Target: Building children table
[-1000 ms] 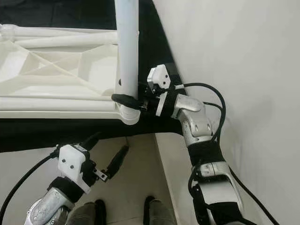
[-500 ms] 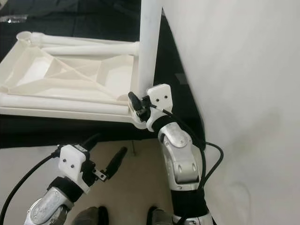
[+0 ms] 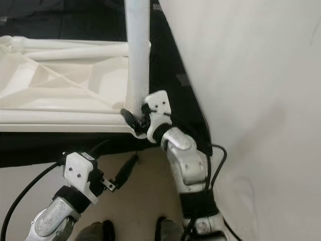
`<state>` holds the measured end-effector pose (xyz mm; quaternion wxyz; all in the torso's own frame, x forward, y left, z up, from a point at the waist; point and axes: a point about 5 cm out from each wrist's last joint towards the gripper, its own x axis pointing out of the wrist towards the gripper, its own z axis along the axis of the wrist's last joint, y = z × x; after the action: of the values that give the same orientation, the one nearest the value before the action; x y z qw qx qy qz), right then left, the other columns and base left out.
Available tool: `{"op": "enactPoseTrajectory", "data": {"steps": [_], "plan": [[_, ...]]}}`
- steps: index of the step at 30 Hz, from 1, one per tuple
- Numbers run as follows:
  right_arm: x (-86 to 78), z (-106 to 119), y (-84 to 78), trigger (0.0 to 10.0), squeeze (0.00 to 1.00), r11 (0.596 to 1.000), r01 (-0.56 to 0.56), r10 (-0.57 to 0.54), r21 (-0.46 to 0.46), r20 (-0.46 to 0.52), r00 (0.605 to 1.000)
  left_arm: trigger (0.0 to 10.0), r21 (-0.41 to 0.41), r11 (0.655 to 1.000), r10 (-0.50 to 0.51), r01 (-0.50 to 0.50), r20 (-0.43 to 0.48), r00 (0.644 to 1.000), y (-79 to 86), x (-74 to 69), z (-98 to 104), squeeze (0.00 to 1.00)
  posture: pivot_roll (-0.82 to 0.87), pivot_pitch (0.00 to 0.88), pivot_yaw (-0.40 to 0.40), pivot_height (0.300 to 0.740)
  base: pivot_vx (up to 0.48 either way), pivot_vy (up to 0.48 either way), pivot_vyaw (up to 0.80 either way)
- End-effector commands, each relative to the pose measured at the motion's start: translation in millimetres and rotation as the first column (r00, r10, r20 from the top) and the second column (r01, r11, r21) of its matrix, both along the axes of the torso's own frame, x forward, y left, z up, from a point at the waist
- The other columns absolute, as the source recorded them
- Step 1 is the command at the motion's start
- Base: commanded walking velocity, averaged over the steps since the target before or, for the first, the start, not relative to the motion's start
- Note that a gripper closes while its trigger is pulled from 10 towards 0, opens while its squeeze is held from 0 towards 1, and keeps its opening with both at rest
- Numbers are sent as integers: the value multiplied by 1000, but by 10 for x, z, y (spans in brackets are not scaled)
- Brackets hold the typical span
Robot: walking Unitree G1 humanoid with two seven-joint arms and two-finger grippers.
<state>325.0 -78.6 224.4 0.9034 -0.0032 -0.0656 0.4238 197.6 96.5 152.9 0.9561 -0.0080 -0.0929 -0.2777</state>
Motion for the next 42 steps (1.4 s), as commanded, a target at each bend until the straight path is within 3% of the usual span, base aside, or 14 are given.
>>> {"op": "enactPoseTrajectory", "data": {"steps": [1,2,9,10,11,29,33,35,36,37,38,39,40,42], "plan": [[-60,-28,78,10000,1000,991,-136,136,8,1,991,10000,0,1000,-2,2,-16,1000,3,-20,-41,0,47,224,-45,740,0,0,0],[-100,-28,116,10000,0,966,-256,257,-44,12,966,10000,0,1000,-2,2,-15,1000,2,-18,-42,0,55,223,-45,740,0,0,0],[-17,81,90,10000,0,884,-454,460,-106,30,888,10000,0,1000,4,-4,-14,1000,6,-26,-45,0,63,227,-45,740,0,0,0],[45,130,71,2902,0,879,-465,471,-108,38,881,10000,1,1000,5,-5,-13,1000,4,-27,-45,0,70,228,-46,740,0,0,0],[81,169,56,0,0,872,-479,485,-107,45,873,10000,2,1000,6,-6,-13,1000,4,-30,-45,0,73,230,-48,740,0,0,0],[179,80,-163,0,0,885,-453,459,-107,47,887,10000,1,1000,9,-9,-10,1000,-8,-39,-26,0,66,239,-44,740,0,0,0],[206,-7,-345,0,0,944,-305,312,-126,41,949,10000,2,1000,16,-16,-7,1000,-2,-37,-17,0,62,241,-37,740,0,0,0],[220,-56,-400,0,0,977,-201,202,-69,4,979,10000,4,1000,19,-19,-6,1000,6,-38,-17,0,60,240,-45,740,0,0,0],[188,-192,-387,0,0,999,-23,22,-38,-48,999,10000,9,1000,21,-21,-3,1000,11,-42,-10,0,70,242,-50,740,0,0,0],[188,-192,-387,0,0,999,-23,22,-38,-48,999,10000,9,1000,21,-21,-3,1000,11,-42,-10,0,70,242,-50,740,0,0,0],[155,-285,-386,0,0,994,104,-106,-26,-87,991,10000,12,1000,21,-21,-1,1000,14,-45,-5,0,70,242,-50,740,0,0,0],[34,-433,-406,0,0,941,338,-336,-6,-134,932,10000,16,1000,25,-25,2,1000,18,-52,6,0,82,261,-52,740,0,0,0],[34,-433,-406,0,0,941,338,-336,-6,-134,932,10000,16,1000,25,-25,2,1000,18,-52,6,0,82,261,-52,740,0,0,0],[-132,-516,-372,0,0,875,484,-472,23,-182,862,10000,20,999,36,-36,3,999,30,-61,11,0,84,259,-52,740,0,0,0]]}}
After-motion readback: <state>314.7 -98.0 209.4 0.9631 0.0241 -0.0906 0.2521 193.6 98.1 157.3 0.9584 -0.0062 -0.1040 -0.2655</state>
